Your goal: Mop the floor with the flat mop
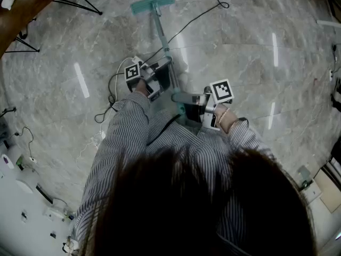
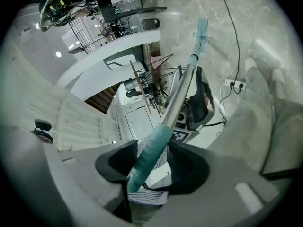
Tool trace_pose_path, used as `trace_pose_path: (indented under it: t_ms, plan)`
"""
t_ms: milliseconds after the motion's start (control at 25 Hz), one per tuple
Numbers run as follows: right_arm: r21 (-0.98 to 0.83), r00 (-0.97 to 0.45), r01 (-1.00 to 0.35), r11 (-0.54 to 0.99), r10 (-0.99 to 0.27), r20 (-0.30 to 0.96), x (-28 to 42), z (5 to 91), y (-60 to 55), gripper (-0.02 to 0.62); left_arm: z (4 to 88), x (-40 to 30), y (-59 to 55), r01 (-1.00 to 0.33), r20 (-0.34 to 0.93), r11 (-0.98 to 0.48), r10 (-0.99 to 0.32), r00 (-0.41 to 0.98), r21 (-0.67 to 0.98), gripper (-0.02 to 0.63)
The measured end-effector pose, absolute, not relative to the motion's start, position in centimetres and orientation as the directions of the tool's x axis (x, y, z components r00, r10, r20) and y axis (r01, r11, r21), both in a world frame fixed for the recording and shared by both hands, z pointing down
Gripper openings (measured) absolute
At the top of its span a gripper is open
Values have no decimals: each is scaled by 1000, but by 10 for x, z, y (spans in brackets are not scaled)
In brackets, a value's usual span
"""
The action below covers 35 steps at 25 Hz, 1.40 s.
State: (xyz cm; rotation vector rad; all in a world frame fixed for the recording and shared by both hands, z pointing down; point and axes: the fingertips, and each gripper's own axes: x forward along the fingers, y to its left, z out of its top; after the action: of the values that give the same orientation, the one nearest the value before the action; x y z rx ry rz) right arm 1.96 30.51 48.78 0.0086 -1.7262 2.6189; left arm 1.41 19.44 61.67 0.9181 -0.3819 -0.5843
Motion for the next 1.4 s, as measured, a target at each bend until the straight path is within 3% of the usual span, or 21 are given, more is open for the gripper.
trace_pose_path:
  t_ms: [480, 800, 1040, 1400]
  plan:
    - [-921, -1000, -7, -389, 11, 2, 24, 481, 302, 196, 603, 23, 197, 264, 87, 461, -611, 786, 847, 152]
    - [-918, -999, 37, -395, -9, -36, 22, 478, 243, 204, 600, 40, 138, 137, 136, 430, -545, 827, 892, 178]
    - [-923, -999, 9, -384, -33, 4, 17, 474, 215, 204, 593, 33, 109, 171, 119, 420, -581, 805, 892, 179]
    - [-913, -997, -16, -409, -67, 47, -47, 498, 45, 193, 613, -29, -62, 182, 133, 474, -557, 819, 862, 155]
